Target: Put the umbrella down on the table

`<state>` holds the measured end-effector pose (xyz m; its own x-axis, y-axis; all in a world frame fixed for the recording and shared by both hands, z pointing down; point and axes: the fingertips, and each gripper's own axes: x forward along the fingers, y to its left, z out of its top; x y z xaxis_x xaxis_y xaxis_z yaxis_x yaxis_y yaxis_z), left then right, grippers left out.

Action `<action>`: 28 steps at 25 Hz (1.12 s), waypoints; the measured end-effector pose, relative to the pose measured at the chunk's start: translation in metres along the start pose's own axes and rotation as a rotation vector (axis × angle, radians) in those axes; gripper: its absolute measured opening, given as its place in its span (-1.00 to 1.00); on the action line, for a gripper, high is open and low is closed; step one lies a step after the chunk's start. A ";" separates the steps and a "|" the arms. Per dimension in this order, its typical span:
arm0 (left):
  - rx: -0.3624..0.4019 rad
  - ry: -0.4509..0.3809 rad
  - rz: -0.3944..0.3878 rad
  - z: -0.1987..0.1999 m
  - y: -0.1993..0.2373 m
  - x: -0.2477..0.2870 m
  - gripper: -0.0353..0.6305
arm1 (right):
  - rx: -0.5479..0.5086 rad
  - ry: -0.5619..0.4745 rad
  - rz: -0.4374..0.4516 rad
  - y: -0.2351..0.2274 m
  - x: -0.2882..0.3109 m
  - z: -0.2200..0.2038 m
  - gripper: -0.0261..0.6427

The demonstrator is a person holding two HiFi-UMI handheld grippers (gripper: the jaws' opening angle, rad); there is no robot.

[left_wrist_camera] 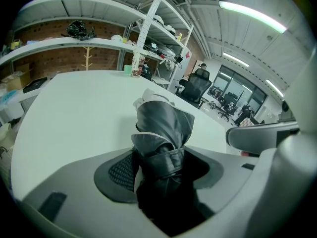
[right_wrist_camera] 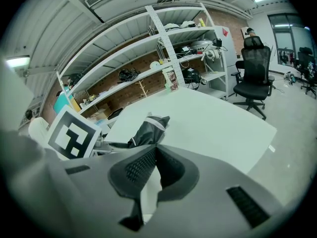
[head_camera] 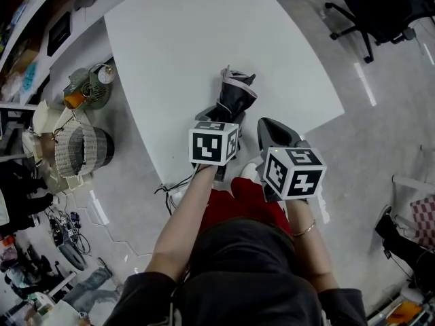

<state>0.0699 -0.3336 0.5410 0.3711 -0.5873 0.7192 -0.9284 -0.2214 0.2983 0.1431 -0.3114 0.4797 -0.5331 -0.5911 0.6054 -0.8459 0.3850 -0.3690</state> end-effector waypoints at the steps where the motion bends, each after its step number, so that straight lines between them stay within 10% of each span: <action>1: 0.003 -0.007 -0.002 0.001 0.000 -0.001 -0.12 | 0.000 -0.003 -0.003 0.001 -0.001 0.000 -0.87; 28: 0.030 -0.243 -0.159 0.041 0.000 -0.092 -0.09 | 0.015 -0.139 -0.116 0.044 -0.033 0.015 -0.87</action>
<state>0.0349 -0.3113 0.4489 0.5005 -0.7123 0.4921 -0.8604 -0.3461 0.3741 0.1228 -0.2854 0.4329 -0.4283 -0.7236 0.5412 -0.9012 0.2986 -0.3141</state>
